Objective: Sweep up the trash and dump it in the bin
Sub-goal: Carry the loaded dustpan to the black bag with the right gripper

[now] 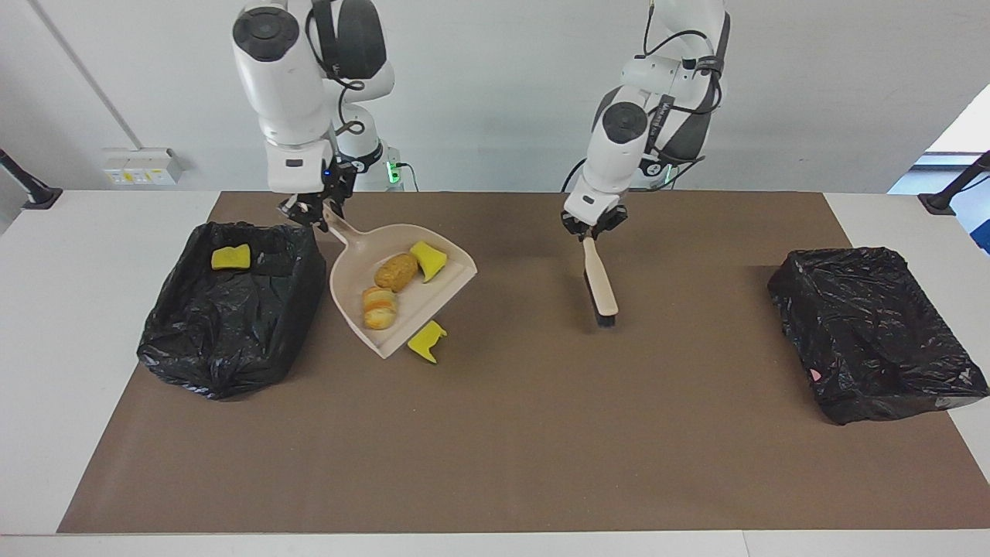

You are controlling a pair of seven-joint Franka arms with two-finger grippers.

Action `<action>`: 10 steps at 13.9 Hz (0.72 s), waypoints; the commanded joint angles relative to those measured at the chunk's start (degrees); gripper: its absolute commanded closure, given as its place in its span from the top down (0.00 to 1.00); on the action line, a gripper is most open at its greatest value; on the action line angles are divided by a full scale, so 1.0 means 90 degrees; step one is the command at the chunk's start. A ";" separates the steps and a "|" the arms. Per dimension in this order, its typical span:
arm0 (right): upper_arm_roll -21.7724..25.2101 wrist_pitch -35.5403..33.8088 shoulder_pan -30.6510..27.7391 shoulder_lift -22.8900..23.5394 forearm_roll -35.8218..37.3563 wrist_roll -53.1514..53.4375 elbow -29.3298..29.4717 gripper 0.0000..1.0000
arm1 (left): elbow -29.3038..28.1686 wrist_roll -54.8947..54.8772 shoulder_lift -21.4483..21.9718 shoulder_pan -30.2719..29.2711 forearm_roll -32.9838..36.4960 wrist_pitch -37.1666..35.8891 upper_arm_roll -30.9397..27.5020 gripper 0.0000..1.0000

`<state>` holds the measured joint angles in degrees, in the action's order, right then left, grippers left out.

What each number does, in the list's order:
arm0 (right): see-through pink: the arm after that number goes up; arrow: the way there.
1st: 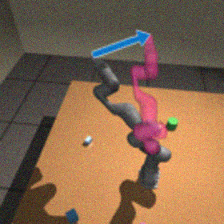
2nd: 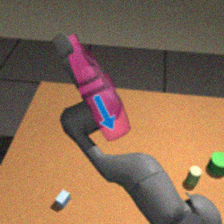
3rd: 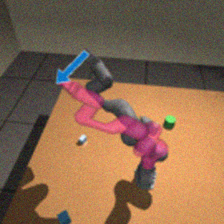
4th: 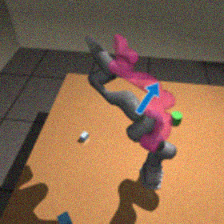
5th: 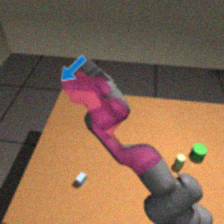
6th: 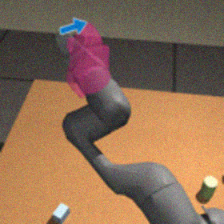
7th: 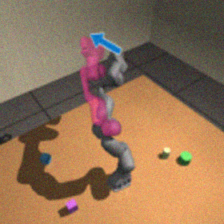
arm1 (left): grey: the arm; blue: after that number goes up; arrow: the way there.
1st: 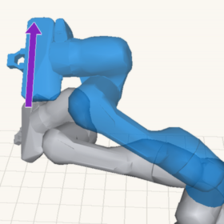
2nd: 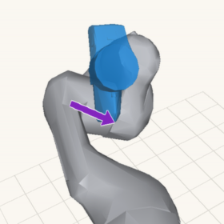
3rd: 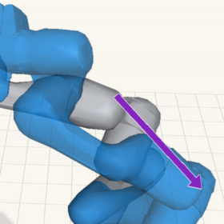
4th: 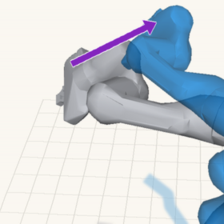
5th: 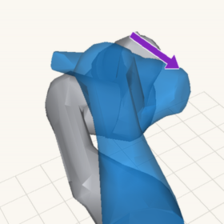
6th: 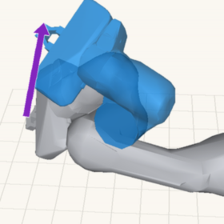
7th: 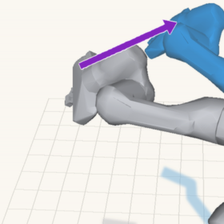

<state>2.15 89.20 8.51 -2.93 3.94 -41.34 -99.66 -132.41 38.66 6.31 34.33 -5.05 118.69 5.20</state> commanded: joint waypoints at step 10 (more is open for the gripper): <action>-0.0053 0.0068 -0.3024 -0.0602 0.1338 -0.2465 -0.0605 0.00 | -0.1089 0.0675 0.0344 0.1547 -0.1040 0.0926 -0.0119 0.00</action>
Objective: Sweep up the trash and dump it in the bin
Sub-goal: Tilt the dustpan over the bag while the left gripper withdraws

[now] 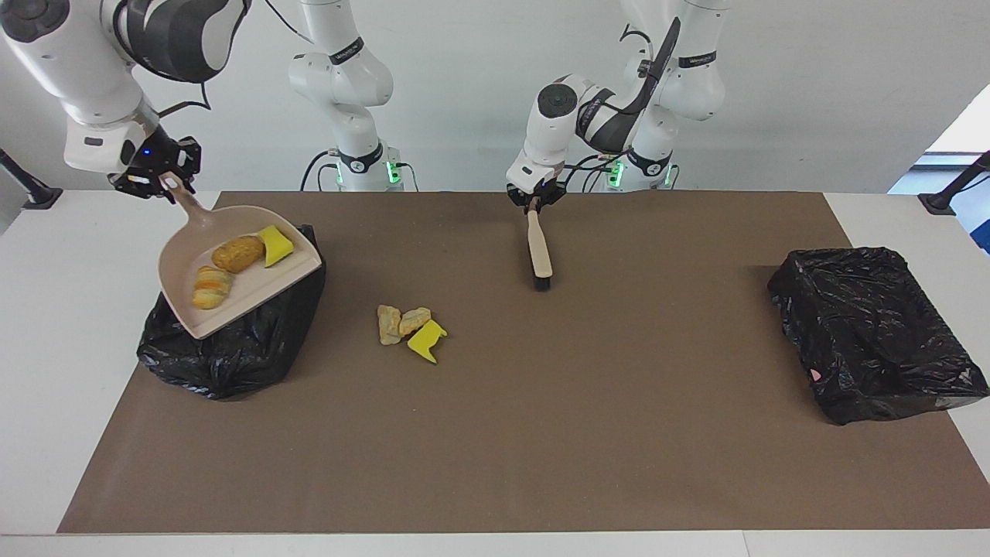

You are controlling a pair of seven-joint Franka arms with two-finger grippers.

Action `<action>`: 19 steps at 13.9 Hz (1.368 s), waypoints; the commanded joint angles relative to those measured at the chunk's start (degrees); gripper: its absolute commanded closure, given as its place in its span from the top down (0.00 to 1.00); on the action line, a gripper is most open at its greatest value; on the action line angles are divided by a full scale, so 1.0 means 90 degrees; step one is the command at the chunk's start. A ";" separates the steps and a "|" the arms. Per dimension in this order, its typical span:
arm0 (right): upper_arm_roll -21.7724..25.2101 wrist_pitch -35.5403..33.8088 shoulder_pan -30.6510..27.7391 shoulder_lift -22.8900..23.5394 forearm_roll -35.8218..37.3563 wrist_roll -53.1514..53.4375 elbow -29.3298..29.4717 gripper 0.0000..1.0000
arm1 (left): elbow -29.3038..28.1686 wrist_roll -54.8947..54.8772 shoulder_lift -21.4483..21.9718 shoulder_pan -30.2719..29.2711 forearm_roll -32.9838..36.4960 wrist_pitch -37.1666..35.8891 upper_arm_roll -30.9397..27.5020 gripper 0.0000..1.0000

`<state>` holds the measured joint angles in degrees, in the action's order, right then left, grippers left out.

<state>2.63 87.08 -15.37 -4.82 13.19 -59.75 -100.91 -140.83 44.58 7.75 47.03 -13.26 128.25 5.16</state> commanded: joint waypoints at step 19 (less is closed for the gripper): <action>-0.0205 0.0755 -0.0060 0.0496 0.3427 0.0379 -0.0605 0.00 | 0.2785 -0.2490 -0.1076 -0.3279 0.0456 -0.1739 -0.0193 1.00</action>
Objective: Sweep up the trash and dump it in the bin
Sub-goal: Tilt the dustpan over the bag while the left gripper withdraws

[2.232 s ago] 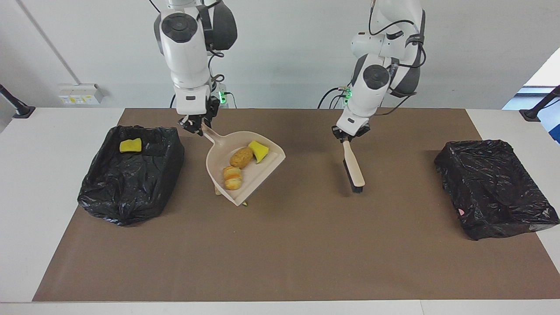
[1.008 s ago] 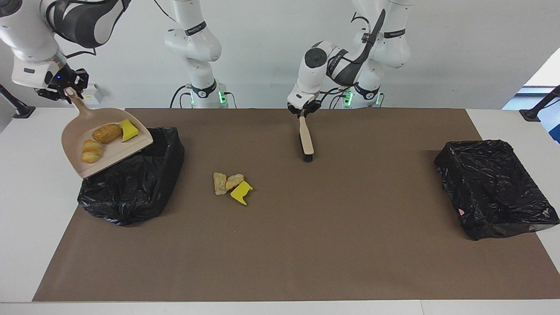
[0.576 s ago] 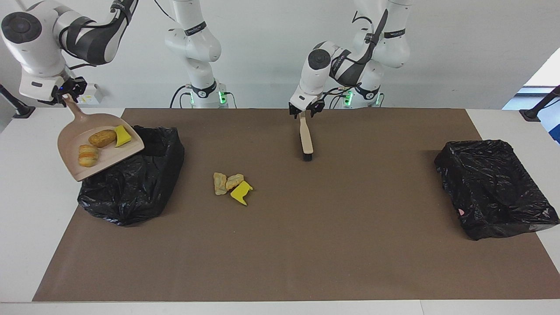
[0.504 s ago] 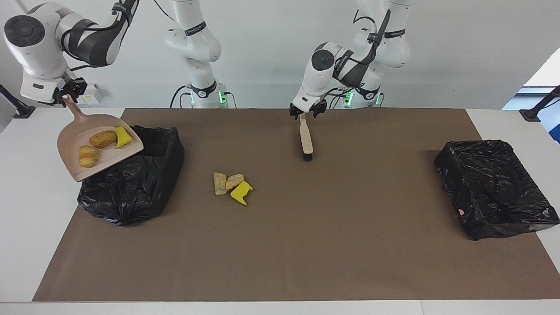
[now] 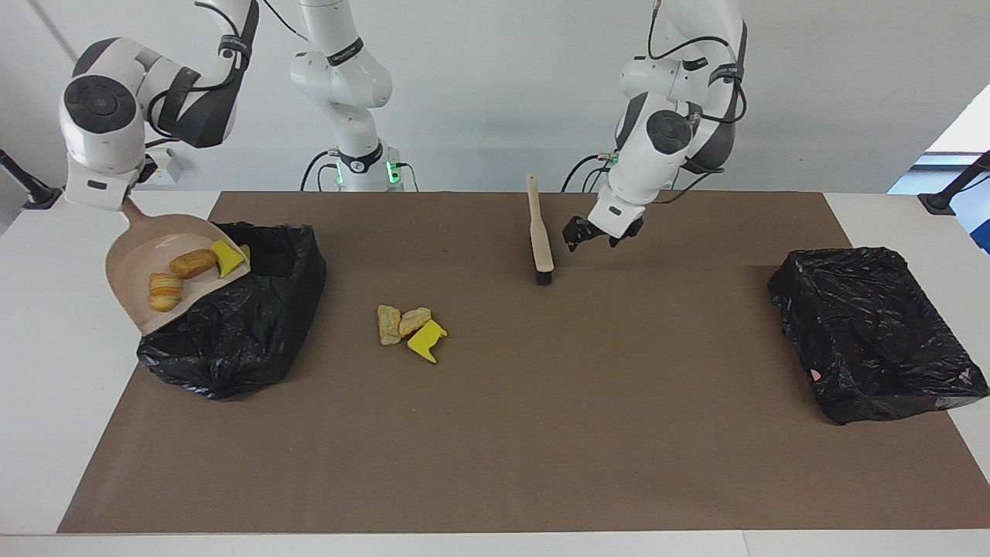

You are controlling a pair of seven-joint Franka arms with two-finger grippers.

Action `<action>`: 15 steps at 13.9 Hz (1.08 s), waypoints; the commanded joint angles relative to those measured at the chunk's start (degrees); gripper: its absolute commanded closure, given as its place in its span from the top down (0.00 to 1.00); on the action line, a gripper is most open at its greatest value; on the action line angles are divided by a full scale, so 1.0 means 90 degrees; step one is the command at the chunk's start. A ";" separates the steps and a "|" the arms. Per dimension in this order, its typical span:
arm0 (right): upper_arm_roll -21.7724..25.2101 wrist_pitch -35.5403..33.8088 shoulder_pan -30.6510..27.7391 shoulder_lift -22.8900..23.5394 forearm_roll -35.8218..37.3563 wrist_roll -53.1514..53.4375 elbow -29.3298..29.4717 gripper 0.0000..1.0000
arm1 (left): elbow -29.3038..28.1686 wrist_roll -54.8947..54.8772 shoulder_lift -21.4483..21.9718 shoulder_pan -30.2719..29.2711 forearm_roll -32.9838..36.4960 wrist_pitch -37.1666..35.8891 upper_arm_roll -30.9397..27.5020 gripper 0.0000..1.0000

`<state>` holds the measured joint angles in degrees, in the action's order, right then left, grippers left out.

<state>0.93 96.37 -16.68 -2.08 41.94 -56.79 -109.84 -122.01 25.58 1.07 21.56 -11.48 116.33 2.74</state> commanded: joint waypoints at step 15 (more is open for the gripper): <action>-0.0016 -0.1059 0.0701 0.0700 0.1238 -0.0057 0.1403 0.00 | 0.3272 -0.3047 -0.0197 -0.2308 0.1295 -0.3257 0.0028 1.00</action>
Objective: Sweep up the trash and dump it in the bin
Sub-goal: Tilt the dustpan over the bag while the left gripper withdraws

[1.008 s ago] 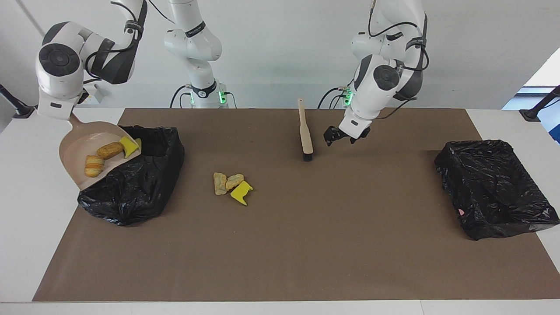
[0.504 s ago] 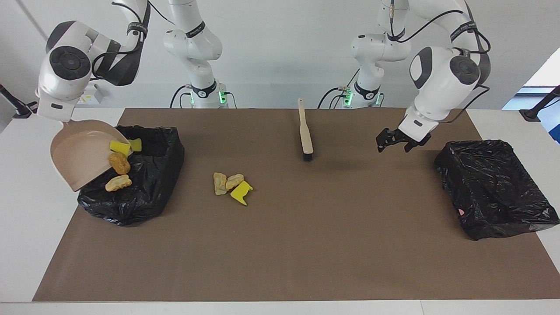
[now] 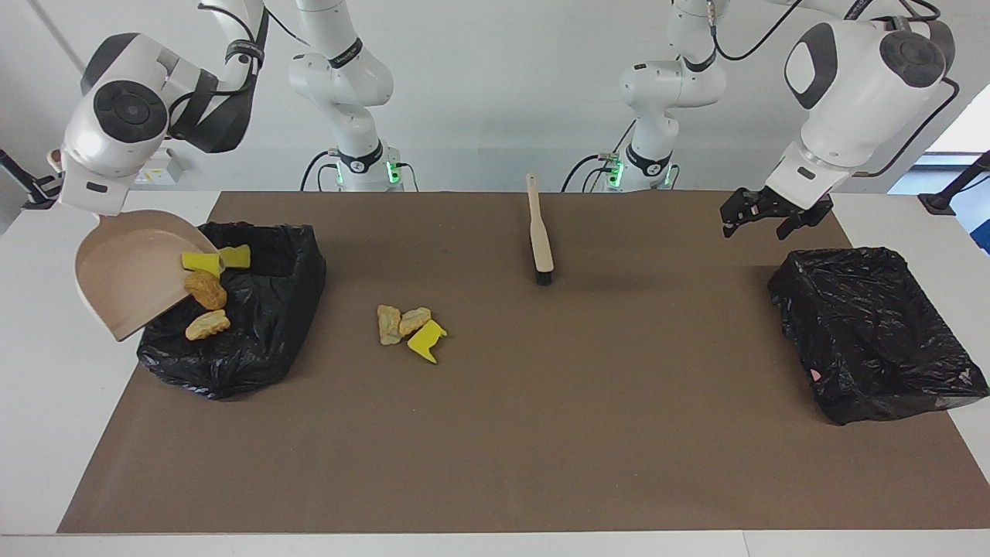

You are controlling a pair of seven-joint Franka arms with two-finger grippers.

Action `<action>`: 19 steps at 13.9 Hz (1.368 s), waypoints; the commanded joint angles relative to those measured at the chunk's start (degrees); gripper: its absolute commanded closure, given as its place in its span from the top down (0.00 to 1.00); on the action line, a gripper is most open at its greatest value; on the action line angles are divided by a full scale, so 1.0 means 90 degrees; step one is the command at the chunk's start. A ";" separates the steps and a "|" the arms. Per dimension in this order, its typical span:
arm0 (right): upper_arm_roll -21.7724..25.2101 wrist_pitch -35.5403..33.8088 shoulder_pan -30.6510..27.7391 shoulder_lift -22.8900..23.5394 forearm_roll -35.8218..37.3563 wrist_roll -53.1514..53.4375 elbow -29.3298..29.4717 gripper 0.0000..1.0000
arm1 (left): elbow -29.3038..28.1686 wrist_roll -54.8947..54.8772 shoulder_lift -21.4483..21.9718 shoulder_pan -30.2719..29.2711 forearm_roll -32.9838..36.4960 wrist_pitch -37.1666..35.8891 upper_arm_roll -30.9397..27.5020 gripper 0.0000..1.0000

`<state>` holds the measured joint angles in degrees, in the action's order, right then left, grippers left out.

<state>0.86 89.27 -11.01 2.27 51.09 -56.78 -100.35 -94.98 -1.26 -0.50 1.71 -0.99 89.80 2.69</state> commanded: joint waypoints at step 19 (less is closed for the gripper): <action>0.0090 -0.1023 -0.0075 0.0060 -0.0597 -0.1181 0.1805 0.00 | 0.0710 -0.0006 0.0144 -0.0102 0.0100 -0.0231 0.0004 1.00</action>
<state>2.06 80.36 -10.86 2.73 47.94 -65.53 -85.68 -88.75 -1.26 -0.07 1.14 -0.79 87.50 2.55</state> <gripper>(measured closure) 0.683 0.000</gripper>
